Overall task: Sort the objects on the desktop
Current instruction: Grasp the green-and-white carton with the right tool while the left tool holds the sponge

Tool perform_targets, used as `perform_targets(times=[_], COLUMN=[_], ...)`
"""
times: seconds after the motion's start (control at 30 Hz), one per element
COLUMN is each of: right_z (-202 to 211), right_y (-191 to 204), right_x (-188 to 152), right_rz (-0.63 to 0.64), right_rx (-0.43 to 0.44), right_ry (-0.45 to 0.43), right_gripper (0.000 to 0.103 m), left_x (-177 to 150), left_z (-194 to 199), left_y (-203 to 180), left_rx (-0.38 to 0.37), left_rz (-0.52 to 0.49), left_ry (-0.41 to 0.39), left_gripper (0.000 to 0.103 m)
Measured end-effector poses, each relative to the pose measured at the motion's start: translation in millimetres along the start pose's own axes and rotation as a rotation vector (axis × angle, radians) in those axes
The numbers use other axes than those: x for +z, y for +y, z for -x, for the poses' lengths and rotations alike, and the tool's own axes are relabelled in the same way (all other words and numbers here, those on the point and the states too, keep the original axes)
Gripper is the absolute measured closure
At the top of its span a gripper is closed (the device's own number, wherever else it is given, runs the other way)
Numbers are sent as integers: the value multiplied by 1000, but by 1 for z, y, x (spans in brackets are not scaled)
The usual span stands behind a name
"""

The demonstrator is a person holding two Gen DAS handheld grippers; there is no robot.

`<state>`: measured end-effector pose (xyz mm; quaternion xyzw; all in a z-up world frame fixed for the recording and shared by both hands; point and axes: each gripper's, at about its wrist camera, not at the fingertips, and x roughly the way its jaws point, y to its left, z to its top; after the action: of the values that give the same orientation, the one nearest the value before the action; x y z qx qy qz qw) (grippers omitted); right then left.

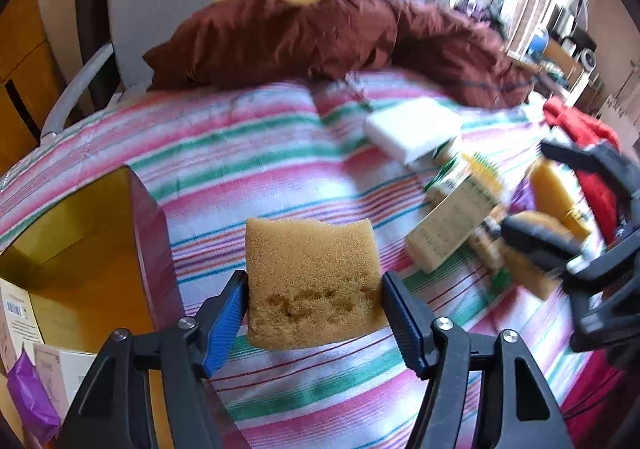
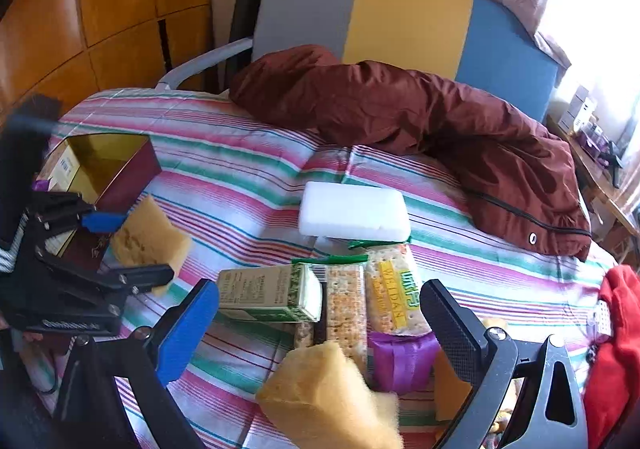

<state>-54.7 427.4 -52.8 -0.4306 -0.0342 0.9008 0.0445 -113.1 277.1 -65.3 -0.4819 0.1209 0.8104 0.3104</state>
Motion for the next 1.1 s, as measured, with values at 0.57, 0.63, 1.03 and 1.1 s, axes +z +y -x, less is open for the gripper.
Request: perform_targets(times=[0.57,0.63,1.03,1.1], right_z=[-51,-58,-18,-8], right_y=[57,56,87,108], right_x=[-13,-12,23,41], right_rz=[122,109,7,3], right_rx=[-113,-109,35,110], right_ry=[53,79,-8,-40], right_gripper=[11,28,30,30], left_x=[-36,-43,-75,-80], left_z=[115,127,193,193], left_y=[59,74,210,231], left_rx=[-38,-30,152,166], left_rz=[175,205,431,464], left_ry=[-214,-232,-330,-323], left_gripper=[35,35,35,35])
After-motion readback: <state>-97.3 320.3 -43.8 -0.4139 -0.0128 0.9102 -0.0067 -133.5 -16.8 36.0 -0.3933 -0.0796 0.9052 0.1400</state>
